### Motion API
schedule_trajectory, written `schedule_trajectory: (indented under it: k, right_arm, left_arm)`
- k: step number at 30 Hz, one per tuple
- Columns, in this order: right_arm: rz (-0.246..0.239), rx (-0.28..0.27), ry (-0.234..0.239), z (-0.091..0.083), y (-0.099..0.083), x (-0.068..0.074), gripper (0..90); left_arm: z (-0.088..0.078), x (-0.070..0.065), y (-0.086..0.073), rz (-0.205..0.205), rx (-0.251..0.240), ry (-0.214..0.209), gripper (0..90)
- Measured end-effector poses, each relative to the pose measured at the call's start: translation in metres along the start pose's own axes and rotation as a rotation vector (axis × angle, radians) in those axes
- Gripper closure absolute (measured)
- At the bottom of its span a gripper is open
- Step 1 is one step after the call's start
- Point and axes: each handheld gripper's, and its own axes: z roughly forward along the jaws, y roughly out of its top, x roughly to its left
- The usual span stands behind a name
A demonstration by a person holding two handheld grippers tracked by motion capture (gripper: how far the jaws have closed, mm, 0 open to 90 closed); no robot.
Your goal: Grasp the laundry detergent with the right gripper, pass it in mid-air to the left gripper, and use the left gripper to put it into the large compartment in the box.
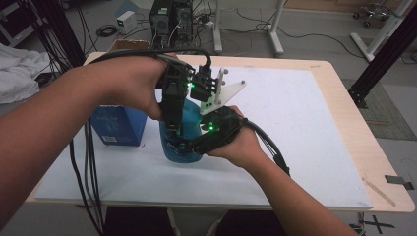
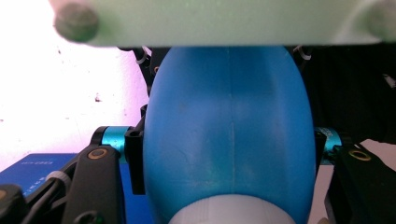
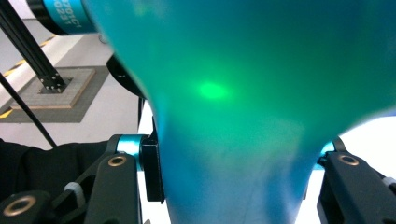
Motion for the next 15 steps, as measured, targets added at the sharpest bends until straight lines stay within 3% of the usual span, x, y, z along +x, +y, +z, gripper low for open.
schedule_trajectory:
  k: [4, 6, 7, 8, 15]
  right_arm:
    - [0.007, -0.022, -0.001, -0.003, -0.001, 0.001, 43.4]
    - [0.024, -0.038, -0.002, -0.007, -0.002, 0.000, 37.5]
    - [0.024, -0.038, -0.002, -0.007, -0.002, 0.000, 37.5]
    - [0.055, -0.037, -0.020, -0.011, -0.004, -0.002, 31.7]
    - [0.076, -0.013, -0.034, -0.029, -0.010, -0.005, 22.8]
  left_arm:
    - [-0.003, 0.001, 0.000, -0.001, -0.008, -0.003, 39.5]
    - [-0.002, 0.002, 0.001, 0.000, 0.004, -0.001, 39.4]
    - [-0.002, 0.002, 0.001, 0.000, 0.004, -0.001, 39.4]
    - [-0.002, 0.002, 0.000, -0.008, 0.011, -0.005, 39.4]
    - [-0.006, 0.006, -0.004, -0.029, 0.012, -0.004, 39.4]
